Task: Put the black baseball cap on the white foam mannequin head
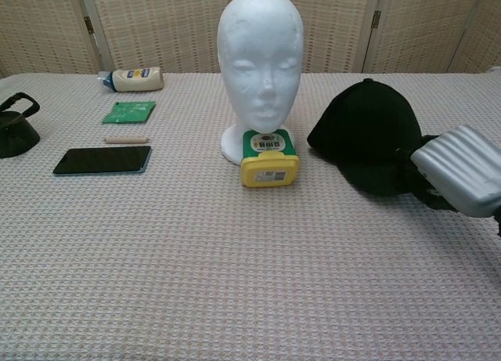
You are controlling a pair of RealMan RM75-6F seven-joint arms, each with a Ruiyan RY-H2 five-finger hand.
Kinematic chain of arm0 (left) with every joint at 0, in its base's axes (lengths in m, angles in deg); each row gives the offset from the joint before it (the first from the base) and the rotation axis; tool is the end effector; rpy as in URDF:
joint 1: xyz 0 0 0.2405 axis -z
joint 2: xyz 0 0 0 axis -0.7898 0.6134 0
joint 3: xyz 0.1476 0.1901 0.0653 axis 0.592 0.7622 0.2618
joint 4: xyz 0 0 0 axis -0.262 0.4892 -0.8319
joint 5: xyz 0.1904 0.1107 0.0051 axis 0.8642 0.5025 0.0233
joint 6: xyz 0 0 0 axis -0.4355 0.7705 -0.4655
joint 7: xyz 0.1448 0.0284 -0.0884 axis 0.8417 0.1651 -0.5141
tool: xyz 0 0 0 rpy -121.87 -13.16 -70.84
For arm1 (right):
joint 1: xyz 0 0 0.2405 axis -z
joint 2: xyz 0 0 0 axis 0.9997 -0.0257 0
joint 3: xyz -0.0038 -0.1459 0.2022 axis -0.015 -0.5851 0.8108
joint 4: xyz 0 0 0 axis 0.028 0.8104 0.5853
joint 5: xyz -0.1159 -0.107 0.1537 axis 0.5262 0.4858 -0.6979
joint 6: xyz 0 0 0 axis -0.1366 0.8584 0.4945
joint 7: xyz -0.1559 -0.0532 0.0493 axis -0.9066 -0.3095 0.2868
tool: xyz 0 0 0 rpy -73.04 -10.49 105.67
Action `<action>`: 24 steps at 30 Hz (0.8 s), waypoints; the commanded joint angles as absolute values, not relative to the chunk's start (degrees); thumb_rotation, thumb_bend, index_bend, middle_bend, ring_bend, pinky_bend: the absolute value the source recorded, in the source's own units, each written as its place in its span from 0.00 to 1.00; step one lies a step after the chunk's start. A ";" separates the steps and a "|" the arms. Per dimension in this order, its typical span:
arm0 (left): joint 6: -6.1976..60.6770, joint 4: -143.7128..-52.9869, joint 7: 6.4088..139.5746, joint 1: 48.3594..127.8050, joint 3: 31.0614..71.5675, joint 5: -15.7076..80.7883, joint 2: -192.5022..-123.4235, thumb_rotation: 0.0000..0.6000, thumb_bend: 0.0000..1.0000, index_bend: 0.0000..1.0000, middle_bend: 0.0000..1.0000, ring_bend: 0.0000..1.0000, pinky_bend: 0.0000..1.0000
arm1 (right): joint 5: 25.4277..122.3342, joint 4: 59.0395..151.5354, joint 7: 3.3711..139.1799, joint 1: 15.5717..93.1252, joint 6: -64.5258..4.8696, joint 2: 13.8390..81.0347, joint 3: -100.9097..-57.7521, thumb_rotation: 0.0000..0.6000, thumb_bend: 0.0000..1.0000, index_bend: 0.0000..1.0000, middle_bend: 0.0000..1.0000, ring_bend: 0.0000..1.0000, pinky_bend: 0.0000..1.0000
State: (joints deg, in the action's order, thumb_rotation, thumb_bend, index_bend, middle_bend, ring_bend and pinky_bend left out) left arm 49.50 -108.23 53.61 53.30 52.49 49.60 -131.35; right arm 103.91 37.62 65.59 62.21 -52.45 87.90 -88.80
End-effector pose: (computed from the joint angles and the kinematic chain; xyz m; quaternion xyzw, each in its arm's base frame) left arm -0.3698 0.2017 0.2456 -0.5015 -0.3927 -0.4051 0.6559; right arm -0.2632 -0.3220 -0.0518 0.7260 -0.0696 0.3480 0.5891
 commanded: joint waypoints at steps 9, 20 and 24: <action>51.63 -108.75 55.99 52.59 52.27 50.20 -132.12 1.00 0.25 0.11 0.00 0.01 0.18 | 96.67 38.08 72.96 58.20 -61.27 86.59 -81.14 1.00 0.69 0.82 0.77 0.66 0.90; 51.31 -108.78 56.83 52.60 52.23 50.13 -132.36 1.00 0.25 0.11 0.00 0.01 0.18 | 94.96 38.15 68.11 53.60 -67.89 81.65 -79.07 1.00 0.70 0.83 0.78 0.67 0.91; 51.17 -108.96 57.11 52.66 52.26 50.25 -132.36 1.00 0.25 0.11 0.00 0.01 0.18 | 95.50 38.95 63.47 50.67 -70.26 78.89 -79.29 1.00 0.70 0.84 0.79 0.68 0.91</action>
